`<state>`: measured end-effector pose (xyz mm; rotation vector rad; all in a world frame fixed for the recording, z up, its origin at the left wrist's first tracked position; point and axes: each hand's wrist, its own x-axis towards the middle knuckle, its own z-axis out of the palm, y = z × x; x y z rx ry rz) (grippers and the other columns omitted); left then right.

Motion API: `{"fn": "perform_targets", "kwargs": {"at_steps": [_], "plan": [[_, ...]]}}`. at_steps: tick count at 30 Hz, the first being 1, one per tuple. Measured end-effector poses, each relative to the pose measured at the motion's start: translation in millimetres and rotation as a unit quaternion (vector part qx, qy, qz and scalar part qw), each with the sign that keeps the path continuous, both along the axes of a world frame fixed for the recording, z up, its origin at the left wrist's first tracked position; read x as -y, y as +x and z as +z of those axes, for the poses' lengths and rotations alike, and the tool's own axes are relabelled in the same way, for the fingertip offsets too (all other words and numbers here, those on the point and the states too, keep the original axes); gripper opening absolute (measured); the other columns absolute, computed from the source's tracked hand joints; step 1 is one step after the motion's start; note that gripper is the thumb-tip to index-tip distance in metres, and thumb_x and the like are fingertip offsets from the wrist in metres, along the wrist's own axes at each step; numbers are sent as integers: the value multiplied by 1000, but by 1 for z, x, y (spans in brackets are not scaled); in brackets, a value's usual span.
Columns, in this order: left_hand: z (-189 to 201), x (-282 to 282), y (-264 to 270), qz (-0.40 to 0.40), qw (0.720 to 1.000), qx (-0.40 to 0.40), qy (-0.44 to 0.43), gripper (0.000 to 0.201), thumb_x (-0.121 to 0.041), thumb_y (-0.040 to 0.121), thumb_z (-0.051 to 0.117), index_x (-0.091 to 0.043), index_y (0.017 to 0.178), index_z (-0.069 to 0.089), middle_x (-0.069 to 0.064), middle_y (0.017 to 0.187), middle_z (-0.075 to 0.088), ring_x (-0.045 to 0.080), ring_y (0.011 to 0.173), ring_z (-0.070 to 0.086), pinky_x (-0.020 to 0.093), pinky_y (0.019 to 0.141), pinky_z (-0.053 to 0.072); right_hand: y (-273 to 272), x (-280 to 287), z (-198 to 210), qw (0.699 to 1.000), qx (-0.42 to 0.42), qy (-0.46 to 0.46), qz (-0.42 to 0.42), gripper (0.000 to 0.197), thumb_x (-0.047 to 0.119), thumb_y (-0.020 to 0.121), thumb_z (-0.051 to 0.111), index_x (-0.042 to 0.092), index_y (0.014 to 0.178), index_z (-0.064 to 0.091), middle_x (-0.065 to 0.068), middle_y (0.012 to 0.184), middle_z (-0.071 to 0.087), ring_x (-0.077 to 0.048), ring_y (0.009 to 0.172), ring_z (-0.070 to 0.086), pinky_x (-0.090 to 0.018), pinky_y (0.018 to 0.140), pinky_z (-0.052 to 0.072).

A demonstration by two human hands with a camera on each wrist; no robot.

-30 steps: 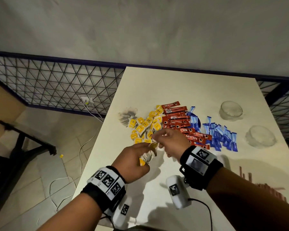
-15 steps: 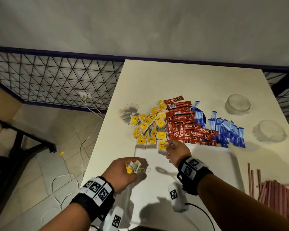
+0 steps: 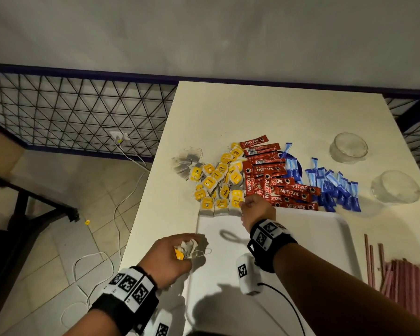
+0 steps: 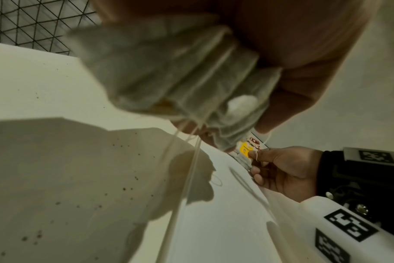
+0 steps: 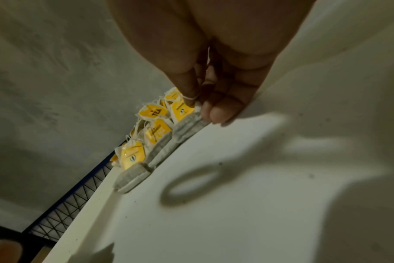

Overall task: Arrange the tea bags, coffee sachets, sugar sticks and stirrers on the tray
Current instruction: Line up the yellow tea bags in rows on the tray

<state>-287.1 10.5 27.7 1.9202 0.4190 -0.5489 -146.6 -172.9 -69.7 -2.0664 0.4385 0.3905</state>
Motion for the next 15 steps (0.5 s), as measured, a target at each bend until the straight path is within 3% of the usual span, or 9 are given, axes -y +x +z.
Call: {"fn": "perform_targets", "kwargs": {"at_steps": [7,10,12,15], "plan": [[-9,-3,1,5,1000,5,-8,49,6,82,55,-36,106,65,-22,47,60,2,31,46,13,34,34,3,-2,2,999,5,-37,15,25,26,83,71,27,67,52,-4,82,69,-27,80,68,-40,77,57],[-7,-2,5,9,999,8,-40,55,9,79,56,-43,92,69,-17,51,63,4,36,48,14,39,38,0,3,15,998,22,-46,28,21,30,84,71,20,75,55,0,73,63,-22,75,62,-28,68,49],[-8,-2,9,39,995,19,-86,54,14,74,60,-37,85,74,-13,60,68,3,48,57,14,48,44,-6,10,31,995,76,-43,55,23,33,85,69,13,81,59,0,71,62,-15,68,57,-23,59,42],[-9,2,18,94,979,39,-174,42,3,56,66,-22,88,76,0,73,73,13,64,67,20,64,50,-18,11,61,973,102,86,187,4,16,89,65,15,86,64,7,77,63,-1,71,58,-15,64,44]]}}
